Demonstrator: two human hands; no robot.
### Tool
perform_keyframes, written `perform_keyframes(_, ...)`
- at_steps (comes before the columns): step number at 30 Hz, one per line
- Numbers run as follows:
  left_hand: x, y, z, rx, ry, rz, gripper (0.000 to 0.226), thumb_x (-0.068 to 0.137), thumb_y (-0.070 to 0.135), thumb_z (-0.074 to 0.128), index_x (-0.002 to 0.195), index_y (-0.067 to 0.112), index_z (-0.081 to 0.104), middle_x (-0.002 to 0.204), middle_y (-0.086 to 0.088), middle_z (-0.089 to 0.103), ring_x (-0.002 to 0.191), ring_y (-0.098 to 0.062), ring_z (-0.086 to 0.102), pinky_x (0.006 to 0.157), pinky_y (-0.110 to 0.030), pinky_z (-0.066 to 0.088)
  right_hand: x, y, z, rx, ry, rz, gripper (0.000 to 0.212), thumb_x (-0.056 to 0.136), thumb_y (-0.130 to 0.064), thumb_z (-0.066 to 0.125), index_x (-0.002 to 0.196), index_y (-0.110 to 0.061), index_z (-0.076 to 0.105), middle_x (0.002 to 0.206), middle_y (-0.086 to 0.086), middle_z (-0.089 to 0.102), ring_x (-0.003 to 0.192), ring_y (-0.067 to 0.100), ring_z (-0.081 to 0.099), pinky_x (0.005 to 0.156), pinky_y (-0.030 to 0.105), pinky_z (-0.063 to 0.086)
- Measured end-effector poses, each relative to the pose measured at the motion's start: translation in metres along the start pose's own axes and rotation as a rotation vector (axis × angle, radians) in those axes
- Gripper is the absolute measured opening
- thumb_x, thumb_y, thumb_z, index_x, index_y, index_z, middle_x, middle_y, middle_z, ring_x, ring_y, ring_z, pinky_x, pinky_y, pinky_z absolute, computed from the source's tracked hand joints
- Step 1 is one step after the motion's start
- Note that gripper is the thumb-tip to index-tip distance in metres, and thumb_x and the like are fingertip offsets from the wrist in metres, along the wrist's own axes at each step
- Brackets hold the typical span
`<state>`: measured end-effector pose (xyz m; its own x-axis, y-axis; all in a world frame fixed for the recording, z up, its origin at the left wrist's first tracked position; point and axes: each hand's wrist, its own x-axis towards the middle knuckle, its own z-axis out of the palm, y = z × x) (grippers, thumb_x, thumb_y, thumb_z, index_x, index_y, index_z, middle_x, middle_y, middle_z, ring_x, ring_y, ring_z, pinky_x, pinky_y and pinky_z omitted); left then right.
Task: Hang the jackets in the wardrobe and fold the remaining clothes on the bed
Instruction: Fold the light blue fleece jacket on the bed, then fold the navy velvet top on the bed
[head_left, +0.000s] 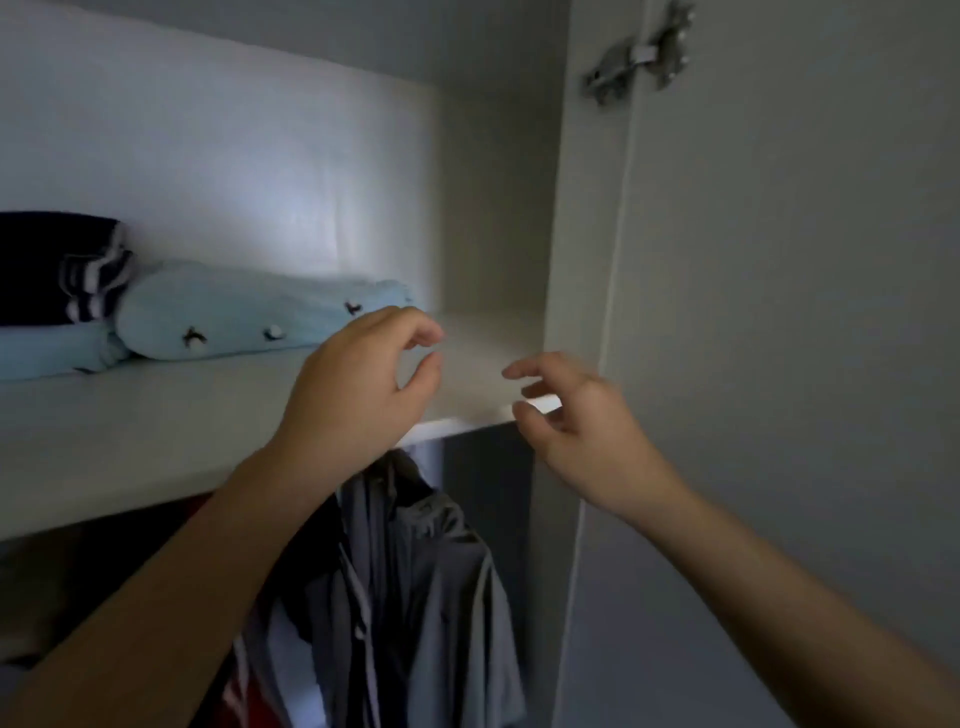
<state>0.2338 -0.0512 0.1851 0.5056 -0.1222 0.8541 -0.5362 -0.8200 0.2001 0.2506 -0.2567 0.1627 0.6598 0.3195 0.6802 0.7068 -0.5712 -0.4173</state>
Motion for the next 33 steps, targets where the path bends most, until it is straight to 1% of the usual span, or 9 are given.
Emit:
perform_keyframes(4, -0.058, 0.11, 0.045, -0.326, -0.023, 0.006, 0.012, 0.086, 0.022, 0.056, 0.092, 0.018, 0.066, 0.087, 0.012, 0.065, 0.082, -0.001, 0.06, 0.071, -0.026, 0.049, -0.124, -0.004, -0.076, -0.071, 0.095, 0.176, 0.024, 0.088, -0.01, 0.058, 0.11, -0.02, 0.063, 0.106, -0.009, 0.064, 0.089, 0.003, 0.061, 0.075, 0.022, 0.05)
perform_keyframes(7, -0.113, 0.208, 0.074, -0.539, -0.095, 0.014, 0.009, 0.086, 0.019, 0.058, 0.089, 0.018, 0.066, 0.081, 0.012, 0.066, 0.072, 0.005, 0.056, 0.063, -0.019, 0.045, -0.235, -0.012, -0.134, -0.114, 0.161, 0.361, 0.023, 0.09, -0.013, 0.057, 0.106, -0.028, 0.062, 0.104, -0.019, 0.062, 0.088, -0.001, 0.06, 0.075, 0.013, 0.048)
perform_keyframes(11, -0.185, 0.354, 0.097, -0.837, -0.293, 0.026, 0.012, 0.086, 0.024, 0.055, 0.09, 0.025, 0.066, 0.082, 0.017, 0.067, 0.068, -0.007, 0.061, 0.057, -0.018, 0.045, -0.385, -0.037, -0.214, -0.218, 0.212, 0.59, 0.023, 0.092, -0.016, 0.054, 0.107, -0.032, 0.06, 0.107, -0.025, 0.06, 0.092, 0.0, 0.061, 0.079, 0.013, 0.048)
perform_keyframes(13, -0.217, 0.427, 0.105, -0.962, -0.423, 0.076, 0.012, 0.088, 0.024, 0.055, 0.091, 0.024, 0.066, 0.081, 0.018, 0.067, 0.073, -0.007, 0.063, 0.055, -0.016, 0.045, -0.456, -0.054, -0.255, -0.292, 0.291, 0.726, 0.023, 0.091, -0.017, 0.054, 0.105, -0.034, 0.06, 0.106, -0.025, 0.061, 0.09, 0.0, 0.062, 0.078, 0.013, 0.048)
perform_keyframes(16, -0.257, 0.527, 0.11, -1.072, -0.589, 0.205, 0.011, 0.091, 0.025, 0.055, 0.092, 0.024, 0.066, 0.083, 0.015, 0.068, 0.073, -0.008, 0.063, 0.057, -0.015, 0.046, -0.549, -0.083, -0.312, -0.363, 0.45, 0.925, 0.026, 0.09, -0.013, 0.055, 0.1, -0.036, 0.059, 0.102, -0.023, 0.063, 0.086, 0.001, 0.063, 0.074, 0.013, 0.048)
perform_keyframes(21, -0.32, 0.675, 0.123, -1.265, -0.833, 0.363, 0.015, 0.088, 0.032, 0.051, 0.09, 0.027, 0.065, 0.08, 0.017, 0.067, 0.069, -0.008, 0.062, 0.056, -0.024, 0.049, -0.674, -0.127, -0.383, -0.476, 0.67, 1.16, 0.024, 0.086, -0.017, 0.052, 0.099, -0.035, 0.061, 0.099, -0.021, 0.065, 0.083, 0.002, 0.062, 0.071, 0.012, 0.047)
perform_keyframes(24, -0.362, 0.763, 0.133, -1.381, -0.984, 0.443, 0.012, 0.087, 0.03, 0.053, 0.086, 0.028, 0.065, 0.078, 0.017, 0.067, 0.065, -0.004, 0.06, 0.053, -0.014, 0.044, -0.749, -0.147, -0.418, -0.587, 0.802, 1.307, 0.025, 0.086, -0.013, 0.055, 0.096, -0.035, 0.062, 0.093, -0.021, 0.064, 0.079, 0.003, 0.061, 0.068, 0.011, 0.046)
perform_keyframes(30, -0.447, 0.935, 0.171, -1.495, -1.269, 0.537, 0.01, 0.087, 0.024, 0.058, 0.083, 0.03, 0.064, 0.078, 0.018, 0.067, 0.065, -0.006, 0.06, 0.057, -0.011, 0.044, -0.89, -0.152, -0.502, -0.739, 0.977, 1.581, 0.019, 0.086, -0.009, 0.057, 0.096, -0.022, 0.066, 0.09, -0.014, 0.065, 0.073, 0.005, 0.058, 0.068, 0.021, 0.049)
perform_keyframes(33, -0.48, 1.029, 0.195, -1.49, -1.4, 0.629, 0.014, 0.088, 0.016, 0.061, 0.083, 0.029, 0.065, 0.075, 0.016, 0.068, 0.067, -0.002, 0.061, 0.063, -0.013, 0.046, -0.953, -0.139, -0.553, -0.751, 1.082, 1.685, 0.018, 0.087, -0.012, 0.056, 0.095, -0.025, 0.065, 0.092, -0.015, 0.065, 0.075, 0.003, 0.058, 0.07, 0.025, 0.051)
